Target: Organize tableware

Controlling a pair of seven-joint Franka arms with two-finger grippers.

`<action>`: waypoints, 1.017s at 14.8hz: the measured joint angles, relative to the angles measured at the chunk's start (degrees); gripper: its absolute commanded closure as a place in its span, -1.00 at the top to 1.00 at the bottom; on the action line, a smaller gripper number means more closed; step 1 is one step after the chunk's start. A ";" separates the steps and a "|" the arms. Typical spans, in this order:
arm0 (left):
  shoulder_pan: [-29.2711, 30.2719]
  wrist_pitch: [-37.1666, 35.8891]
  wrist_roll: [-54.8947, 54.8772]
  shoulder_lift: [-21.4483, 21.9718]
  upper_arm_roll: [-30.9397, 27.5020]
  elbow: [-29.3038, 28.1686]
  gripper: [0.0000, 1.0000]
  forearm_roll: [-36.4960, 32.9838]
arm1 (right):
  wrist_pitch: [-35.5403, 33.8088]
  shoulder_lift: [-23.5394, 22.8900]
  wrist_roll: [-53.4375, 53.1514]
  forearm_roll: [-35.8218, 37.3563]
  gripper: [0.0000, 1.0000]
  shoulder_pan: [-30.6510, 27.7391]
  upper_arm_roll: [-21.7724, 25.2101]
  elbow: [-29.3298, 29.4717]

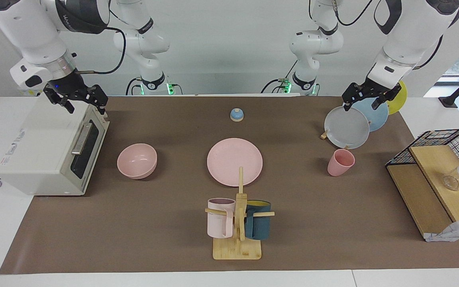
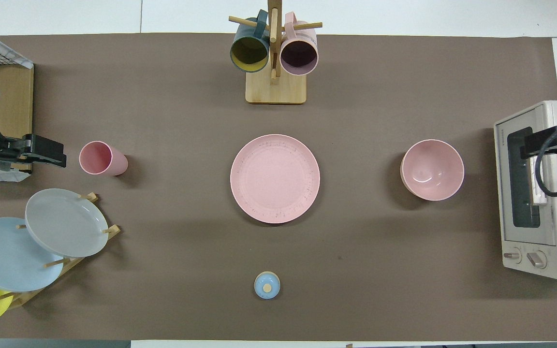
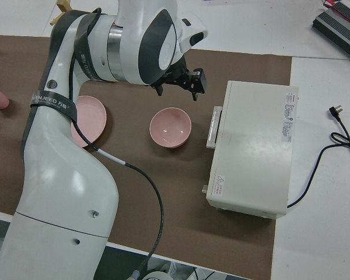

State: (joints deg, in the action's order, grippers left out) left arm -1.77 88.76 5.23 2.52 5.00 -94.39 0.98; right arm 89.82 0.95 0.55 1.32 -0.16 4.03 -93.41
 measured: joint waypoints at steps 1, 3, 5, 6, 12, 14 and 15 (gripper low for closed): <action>0.00 0.00 0.00 0.00 0.00 0.00 1.00 0.00 | 0.00 0.00 0.00 0.00 1.00 0.00 -0.02 0.00; 0.00 0.00 0.00 0.00 0.00 0.00 1.00 0.00 | -0.04 -0.01 0.00 0.00 1.00 0.00 -0.09 0.00; 0.00 0.00 0.00 0.00 0.00 0.00 1.00 0.00 | -0.37 0.00 0.00 0.00 1.00 0.05 -0.15 0.07; 0.00 -0.01 0.00 0.00 0.00 0.00 1.00 0.00 | -0.52 0.00 0.00 0.00 1.00 0.10 -0.19 0.07; 0.00 -0.01 0.00 0.00 0.00 0.00 1.00 0.00 | -0.77 0.00 0.00 -0.06 1.00 0.25 -0.32 0.07; 0.00 -0.01 0.00 0.00 0.00 0.00 1.00 0.00 | -0.77 0.00 0.00 -0.06 1.00 0.31 -0.49 0.07; 0.00 -0.01 0.00 0.00 0.00 0.00 1.00 0.00 | -0.76 0.01 0.01 -0.07 1.00 0.47 -0.62 0.01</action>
State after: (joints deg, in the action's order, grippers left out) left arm -1.76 88.75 5.23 2.52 5.00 -94.39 0.98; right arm 89.06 0.96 0.56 1.26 0.31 3.41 -93.40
